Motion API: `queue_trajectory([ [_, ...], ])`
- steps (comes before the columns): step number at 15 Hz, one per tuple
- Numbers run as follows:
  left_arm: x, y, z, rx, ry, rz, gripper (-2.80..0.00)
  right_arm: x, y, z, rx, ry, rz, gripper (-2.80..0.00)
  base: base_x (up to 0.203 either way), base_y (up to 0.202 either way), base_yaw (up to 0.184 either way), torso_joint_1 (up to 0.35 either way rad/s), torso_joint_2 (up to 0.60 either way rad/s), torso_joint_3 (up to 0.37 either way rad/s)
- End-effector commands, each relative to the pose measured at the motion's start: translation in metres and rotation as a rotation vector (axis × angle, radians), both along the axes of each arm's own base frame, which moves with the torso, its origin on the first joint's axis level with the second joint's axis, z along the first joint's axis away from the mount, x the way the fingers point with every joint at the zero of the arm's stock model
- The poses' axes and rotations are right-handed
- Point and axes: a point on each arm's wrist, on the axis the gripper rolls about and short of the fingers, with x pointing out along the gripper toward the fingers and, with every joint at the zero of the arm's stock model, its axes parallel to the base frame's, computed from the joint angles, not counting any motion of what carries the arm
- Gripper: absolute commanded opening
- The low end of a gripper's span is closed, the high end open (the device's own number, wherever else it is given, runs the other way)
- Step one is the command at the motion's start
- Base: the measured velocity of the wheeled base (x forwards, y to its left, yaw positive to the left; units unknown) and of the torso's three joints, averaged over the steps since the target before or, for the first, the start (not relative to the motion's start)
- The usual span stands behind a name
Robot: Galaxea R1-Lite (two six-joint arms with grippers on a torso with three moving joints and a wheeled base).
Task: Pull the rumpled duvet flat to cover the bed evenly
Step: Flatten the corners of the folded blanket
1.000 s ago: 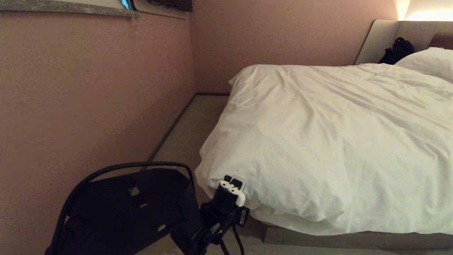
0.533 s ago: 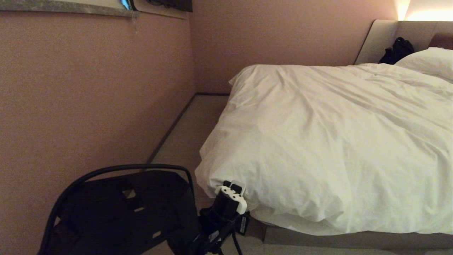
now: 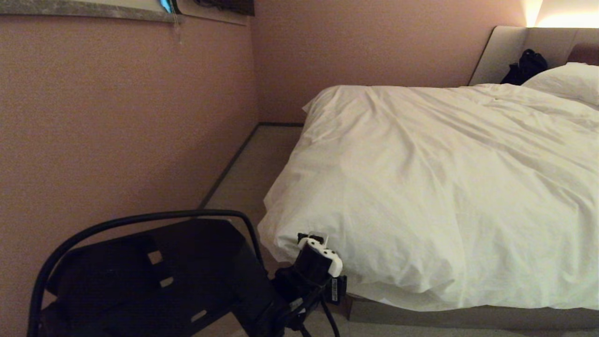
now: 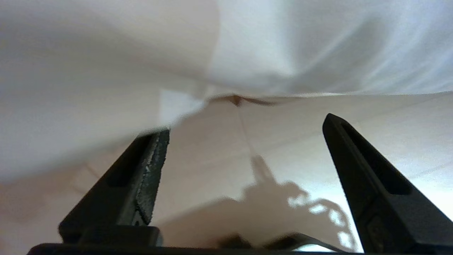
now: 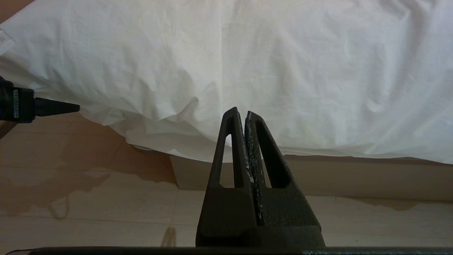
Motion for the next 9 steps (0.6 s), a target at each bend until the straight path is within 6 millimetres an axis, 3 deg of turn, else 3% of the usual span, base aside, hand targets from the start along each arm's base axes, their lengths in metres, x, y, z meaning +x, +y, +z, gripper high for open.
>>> queue_trajectory([
  [1, 0.005, -0.004, -0.001, -0.005, 0.012, 0.022, 0.00, 0.000, 0.000, 0.000, 0.000, -0.001, 0.000, -2.80, 0.000, 0.000, 0.000, 0.000, 0.00, 0.000],
  [9, 0.016, -0.014, -0.019, 0.079, 0.035, 0.057, 0.00, 0.000, 0.000, 0.000, 0.000, -0.001, 0.000, -2.80, 0.000, 0.000, 0.000, 0.000, 0.00, 0.000],
])
